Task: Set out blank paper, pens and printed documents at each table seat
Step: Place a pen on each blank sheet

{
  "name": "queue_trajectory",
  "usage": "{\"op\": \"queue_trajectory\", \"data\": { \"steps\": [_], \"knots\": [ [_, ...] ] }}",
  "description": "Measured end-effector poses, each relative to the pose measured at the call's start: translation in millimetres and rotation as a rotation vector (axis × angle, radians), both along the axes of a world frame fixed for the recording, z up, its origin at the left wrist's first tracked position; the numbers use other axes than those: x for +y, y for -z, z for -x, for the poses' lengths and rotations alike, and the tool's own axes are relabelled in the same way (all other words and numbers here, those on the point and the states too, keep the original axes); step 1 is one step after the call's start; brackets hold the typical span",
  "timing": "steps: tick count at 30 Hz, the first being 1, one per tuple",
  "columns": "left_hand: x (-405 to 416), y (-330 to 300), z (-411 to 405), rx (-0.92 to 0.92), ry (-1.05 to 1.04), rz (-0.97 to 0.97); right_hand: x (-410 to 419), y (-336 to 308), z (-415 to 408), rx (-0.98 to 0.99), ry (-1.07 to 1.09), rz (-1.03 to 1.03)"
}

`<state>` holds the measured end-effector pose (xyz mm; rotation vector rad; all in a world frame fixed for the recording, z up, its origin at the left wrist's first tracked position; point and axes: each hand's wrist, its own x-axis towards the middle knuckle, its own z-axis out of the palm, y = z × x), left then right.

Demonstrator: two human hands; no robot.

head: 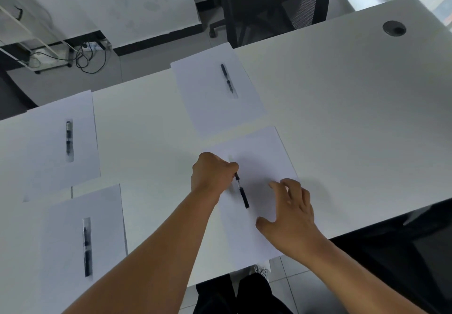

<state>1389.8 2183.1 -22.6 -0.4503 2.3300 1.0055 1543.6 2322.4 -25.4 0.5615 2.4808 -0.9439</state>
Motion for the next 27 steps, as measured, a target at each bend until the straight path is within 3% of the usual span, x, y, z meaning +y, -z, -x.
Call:
{"op": "queue_trajectory", "data": {
  "steps": [10,27],
  "knots": [
    [5,17,8,-0.008,0.036,0.066,8,26,-15,0.032,-0.122,-0.188],
    [11,25,9,0.025,0.092,0.18,11,35,-21,0.08,-0.158,-0.249]
  ]
}}
